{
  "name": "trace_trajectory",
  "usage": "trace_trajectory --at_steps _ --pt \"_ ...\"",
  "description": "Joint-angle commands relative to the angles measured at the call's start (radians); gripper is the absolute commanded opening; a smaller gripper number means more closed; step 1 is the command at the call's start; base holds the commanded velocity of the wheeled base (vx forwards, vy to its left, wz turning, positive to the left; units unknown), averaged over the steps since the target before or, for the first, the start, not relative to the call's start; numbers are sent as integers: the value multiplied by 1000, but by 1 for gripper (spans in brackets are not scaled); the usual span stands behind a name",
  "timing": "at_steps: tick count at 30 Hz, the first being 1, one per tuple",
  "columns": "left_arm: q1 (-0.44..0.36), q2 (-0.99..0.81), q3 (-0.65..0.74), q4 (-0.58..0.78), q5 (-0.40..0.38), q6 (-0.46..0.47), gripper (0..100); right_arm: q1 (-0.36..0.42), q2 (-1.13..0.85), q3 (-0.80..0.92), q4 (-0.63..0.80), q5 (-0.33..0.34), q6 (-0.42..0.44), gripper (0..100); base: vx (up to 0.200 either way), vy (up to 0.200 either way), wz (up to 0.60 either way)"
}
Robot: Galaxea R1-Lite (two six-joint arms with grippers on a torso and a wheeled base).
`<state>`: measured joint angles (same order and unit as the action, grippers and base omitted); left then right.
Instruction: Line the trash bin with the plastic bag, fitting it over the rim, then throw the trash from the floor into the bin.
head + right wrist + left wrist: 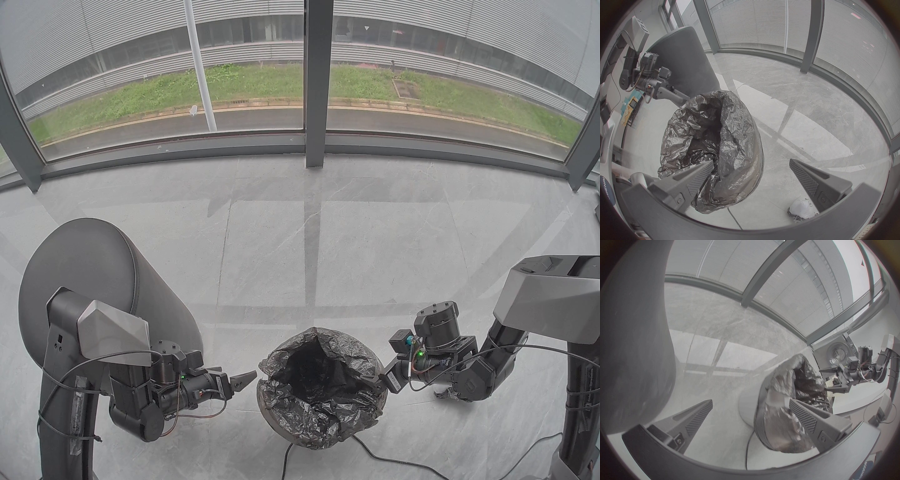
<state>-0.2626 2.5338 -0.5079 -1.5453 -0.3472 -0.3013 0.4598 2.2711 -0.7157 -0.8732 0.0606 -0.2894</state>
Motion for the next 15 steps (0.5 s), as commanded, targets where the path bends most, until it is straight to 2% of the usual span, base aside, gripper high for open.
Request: trace_trajectory --at_steps 1,15 --pt "-32 -12 98 1 -21 -1 100 7 41 -27 2 1 1 100 0 0 0" --pt "-43 11 108 1 -18 -1 100 0 77 -91 33 2 44 100 0 0 0"
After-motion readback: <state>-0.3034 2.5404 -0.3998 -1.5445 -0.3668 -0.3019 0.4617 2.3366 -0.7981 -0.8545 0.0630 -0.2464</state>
